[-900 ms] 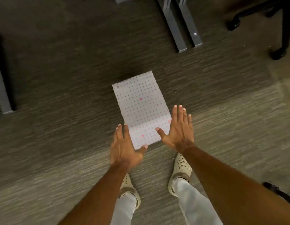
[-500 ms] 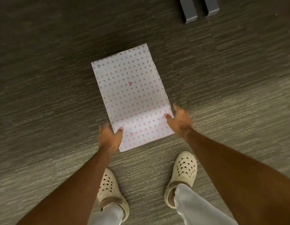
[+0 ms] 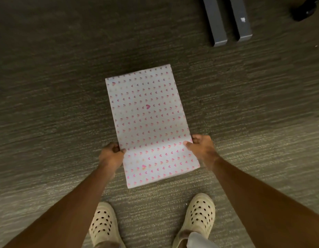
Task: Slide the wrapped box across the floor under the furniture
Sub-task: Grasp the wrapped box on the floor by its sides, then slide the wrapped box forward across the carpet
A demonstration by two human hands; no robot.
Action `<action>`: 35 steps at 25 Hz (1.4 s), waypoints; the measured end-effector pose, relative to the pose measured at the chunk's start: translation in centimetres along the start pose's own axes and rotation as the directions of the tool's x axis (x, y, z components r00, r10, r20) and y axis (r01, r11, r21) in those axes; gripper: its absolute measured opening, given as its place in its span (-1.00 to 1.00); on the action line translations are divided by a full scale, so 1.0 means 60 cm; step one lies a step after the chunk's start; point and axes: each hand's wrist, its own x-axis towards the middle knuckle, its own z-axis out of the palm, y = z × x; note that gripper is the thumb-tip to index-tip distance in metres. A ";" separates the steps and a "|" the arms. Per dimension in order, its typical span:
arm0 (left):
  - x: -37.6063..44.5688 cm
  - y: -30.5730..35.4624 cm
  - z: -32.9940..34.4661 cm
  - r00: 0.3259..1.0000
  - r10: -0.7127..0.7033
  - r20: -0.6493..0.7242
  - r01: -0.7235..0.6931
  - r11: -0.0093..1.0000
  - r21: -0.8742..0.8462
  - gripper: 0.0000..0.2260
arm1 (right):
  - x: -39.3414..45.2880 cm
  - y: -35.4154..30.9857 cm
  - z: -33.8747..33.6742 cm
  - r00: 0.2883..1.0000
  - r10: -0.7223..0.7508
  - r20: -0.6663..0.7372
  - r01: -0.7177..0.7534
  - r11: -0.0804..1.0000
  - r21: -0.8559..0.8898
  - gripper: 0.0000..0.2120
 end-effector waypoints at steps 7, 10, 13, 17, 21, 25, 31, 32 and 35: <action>-0.030 0.100 -0.021 0.999 0.041 0.035 -0.038 0.996 -0.084 -0.91 | 0.013 -0.077 -0.075 0.996 -0.085 0.013 0.085 0.996 -0.004 -0.73; -0.044 0.158 -0.038 0.997 0.069 0.037 -0.064 0.990 -0.126 -0.90 | 0.020 -0.121 -0.105 0.989 -0.151 0.005 0.151 0.988 -0.032 -0.76; -0.037 0.209 -0.060 0.990 0.138 0.036 -0.133 0.984 -0.121 -0.93 | 0.030 -0.181 -0.124 0.981 -0.183 0.067 0.182 0.983 0.019 -0.79; 0.006 0.271 -0.080 0.964 0.247 0.098 -0.225 0.954 -0.196 -0.94 | 0.061 -0.251 -0.138 0.962 -0.259 0.081 0.257 0.966 0.032 -0.75; 0.060 0.329 -0.087 0.964 0.246 0.102 -0.221 0.953 -0.208 -0.94 | 0.104 -0.304 -0.136 0.954 -0.294 0.065 0.295 0.955 -0.007 -0.82; 0.128 0.375 -0.080 0.958 0.266 0.103 -0.232 0.937 -0.262 -0.95 | 0.170 -0.363 -0.136 0.959 -0.280 0.053 0.281 0.960 -0.018 -0.81; 0.233 0.432 -0.052 0.958 0.287 0.019 -0.266 0.908 -0.324 -0.94 | 0.291 -0.443 -0.131 0.917 -0.392 0.072 0.392 0.920 0.021 -0.79; 0.250 0.443 -0.052 0.955 0.295 0.014 -0.275 0.906 -0.321 -0.93 | 0.310 -0.454 -0.127 0.914 -0.400 0.073 0.400 0.916 0.014 -0.83; 0.297 0.481 -0.056 0.950 0.312 0.002 -0.298 0.906 -0.299 -0.94 | 0.357 -0.477 -0.116 0.908 -0.413 0.067 0.413 0.911 0.016 -0.85</action>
